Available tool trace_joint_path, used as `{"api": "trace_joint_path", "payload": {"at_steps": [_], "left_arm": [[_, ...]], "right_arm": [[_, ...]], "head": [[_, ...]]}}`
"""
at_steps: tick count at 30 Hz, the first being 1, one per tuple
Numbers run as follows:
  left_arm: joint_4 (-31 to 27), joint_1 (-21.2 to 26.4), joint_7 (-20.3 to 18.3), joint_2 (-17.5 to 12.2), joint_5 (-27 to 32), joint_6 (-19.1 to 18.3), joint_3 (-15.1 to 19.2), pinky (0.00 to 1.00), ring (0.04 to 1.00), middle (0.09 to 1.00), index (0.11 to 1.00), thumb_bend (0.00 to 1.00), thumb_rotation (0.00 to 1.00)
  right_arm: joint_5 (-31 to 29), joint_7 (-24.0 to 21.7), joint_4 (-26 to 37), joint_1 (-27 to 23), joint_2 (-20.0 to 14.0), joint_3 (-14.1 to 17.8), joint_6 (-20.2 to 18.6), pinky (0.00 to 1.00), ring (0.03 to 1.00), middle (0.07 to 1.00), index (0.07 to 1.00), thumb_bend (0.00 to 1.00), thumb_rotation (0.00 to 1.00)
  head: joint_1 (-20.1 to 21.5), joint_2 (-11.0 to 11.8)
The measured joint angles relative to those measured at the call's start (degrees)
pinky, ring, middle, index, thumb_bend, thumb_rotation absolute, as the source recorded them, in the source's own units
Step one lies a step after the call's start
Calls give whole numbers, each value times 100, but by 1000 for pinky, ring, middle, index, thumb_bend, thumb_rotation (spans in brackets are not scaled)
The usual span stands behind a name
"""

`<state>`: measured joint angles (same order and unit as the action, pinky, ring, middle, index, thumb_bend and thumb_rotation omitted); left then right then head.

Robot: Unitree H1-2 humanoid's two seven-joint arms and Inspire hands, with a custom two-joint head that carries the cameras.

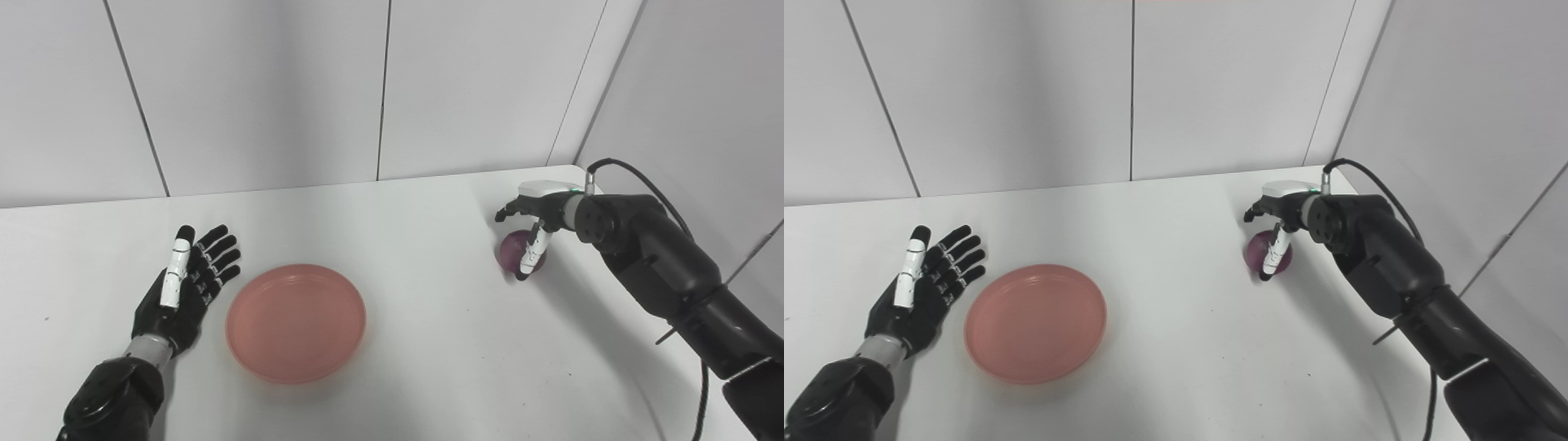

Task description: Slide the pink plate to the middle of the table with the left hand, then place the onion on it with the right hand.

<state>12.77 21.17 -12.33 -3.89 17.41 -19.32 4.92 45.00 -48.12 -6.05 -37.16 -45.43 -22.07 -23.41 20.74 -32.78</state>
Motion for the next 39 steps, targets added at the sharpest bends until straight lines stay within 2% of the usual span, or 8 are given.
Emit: {"api": "trace_joint_path", "payload": {"at_steps": [5,9,16,20,25,39], "left_arm": [[-6,0,0,0,0,0,1,896,891,880,833,623,897],[-2,-3,2,-1,-1,0,1,895,890,878,824,629,891],[5,-3,2,1,-1,0,0,887,890,879,824,624,890],[8,-3,2,0,-1,0,-6,886,896,884,824,623,899],[47,1,2,0,0,6,-1,864,875,864,811,649,868],[83,15,1,-1,-1,33,-4,844,863,856,795,654,852]], "right_arm": [[284,74,-147,130,-10,-231,130,706,866,895,852,1000,211],[335,166,-153,162,-12,-235,202,685,870,898,851,1000,201],[316,167,-131,195,-3,-199,203,698,908,931,856,1000,211],[322,213,-111,228,-3,-197,203,668,868,907,846,1000,205],[330,491,-103,326,17,-170,208,617,804,872,834,1000,198],[229,890,-56,488,136,42,370,559,755,844,804,1000,187]], "head": [[17,-17],[18,-18],[18,-18],[18,-18],[18,-18],[9,-18]]}}
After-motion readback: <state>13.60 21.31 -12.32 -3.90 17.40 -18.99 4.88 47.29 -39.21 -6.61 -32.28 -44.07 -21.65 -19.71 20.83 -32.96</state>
